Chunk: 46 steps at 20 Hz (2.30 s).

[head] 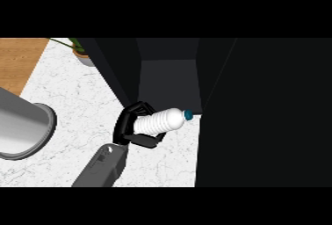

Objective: Pick up the bottled water, place it into the cabinet and close the cabinet

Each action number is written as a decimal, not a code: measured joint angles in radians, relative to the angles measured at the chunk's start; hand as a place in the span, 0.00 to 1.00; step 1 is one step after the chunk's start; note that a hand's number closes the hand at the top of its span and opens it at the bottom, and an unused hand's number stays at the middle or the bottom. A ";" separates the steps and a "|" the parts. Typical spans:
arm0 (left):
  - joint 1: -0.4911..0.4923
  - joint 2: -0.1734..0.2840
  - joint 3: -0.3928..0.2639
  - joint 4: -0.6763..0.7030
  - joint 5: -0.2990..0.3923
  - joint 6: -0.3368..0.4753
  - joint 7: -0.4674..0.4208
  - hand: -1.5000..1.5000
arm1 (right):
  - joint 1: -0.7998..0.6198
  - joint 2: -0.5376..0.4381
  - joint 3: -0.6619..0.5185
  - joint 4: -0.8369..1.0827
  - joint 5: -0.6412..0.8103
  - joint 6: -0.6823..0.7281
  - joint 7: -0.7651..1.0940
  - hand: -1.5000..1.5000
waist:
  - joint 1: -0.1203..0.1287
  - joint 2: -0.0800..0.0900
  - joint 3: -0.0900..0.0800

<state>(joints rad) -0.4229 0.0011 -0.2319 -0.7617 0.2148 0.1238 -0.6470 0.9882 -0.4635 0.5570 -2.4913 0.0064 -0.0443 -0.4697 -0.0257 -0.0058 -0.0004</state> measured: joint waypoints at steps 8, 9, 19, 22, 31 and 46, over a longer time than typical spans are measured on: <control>-0.157 -0.001 -0.134 -0.056 0.147 0.217 0.181 1.00 | 0.040 -0.032 -0.038 0.002 -0.009 0.008 -0.057 0.00 | -0.013 0.004 0.000; -0.187 0.000 -0.136 -0.048 0.154 0.236 0.203 1.00 | 0.041 -0.034 -0.052 0.001 -0.012 0.008 -0.060 0.00 | -0.012 0.005 0.000; -0.416 0.013 -0.114 0.182 0.259 0.299 0.259 1.00 | 0.055 -0.054 -0.112 0.003 -0.033 0.050 -0.100 0.00 | -0.033 0.017 -0.001; -0.473 0.007 -0.096 0.257 0.255 0.346 0.252 1.00 | 0.062 -0.057 -0.132 0.005 -0.038 0.060 -0.111 0.00 | -0.036 0.018 0.000; -0.616 0.001 -0.119 0.476 0.157 0.585 0.247 0.00 | 0.074 -0.058 -0.144 0.012 -0.049 0.097 -0.141 0.00 | -0.056 0.026 0.001; -0.703 0.012 0.034 0.462 0.239 0.514 0.052 1.00 | 0.084 -0.056 -0.148 0.012 -0.056 0.132 -0.151 0.00 | -0.045 0.030 -0.003</control>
<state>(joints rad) -1.1261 0.0126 -0.1981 -0.3001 0.4538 0.6383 -0.5947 1.0726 -0.5197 0.4092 -2.4794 -0.0500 0.0876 -0.6212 -0.0709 0.0240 -0.0031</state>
